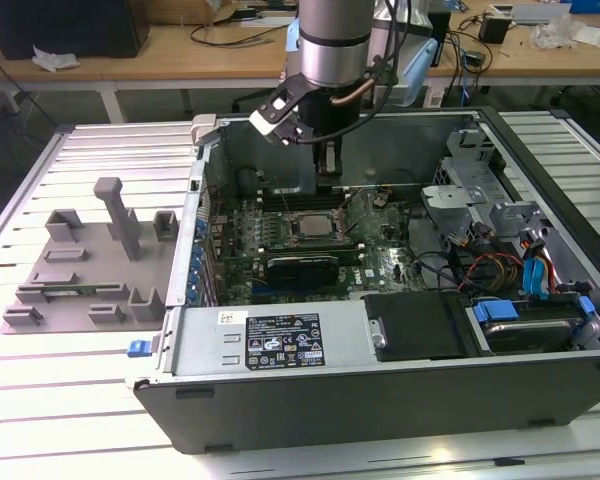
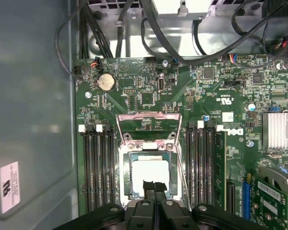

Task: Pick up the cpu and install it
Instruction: 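Close the cpu cover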

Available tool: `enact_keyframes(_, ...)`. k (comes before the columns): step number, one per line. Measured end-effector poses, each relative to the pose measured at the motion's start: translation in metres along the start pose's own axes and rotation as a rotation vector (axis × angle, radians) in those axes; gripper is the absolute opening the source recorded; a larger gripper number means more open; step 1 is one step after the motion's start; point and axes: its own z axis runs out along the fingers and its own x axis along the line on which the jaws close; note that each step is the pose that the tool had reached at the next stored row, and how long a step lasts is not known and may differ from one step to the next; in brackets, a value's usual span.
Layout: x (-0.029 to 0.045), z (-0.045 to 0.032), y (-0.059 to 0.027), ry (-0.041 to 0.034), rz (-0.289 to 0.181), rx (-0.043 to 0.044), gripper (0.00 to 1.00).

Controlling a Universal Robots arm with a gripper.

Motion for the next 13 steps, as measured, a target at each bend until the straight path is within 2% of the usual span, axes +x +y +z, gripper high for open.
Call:
enact_keyframes(4, 0.0002, -0.0057, 0.0000, 0.0001, 0.000, -0.0001, 0.11)
enact_keyframes(13, 0.0002, -0.0060, 0.0009, 0.0000, 0.000, 0.0001, 0.11)
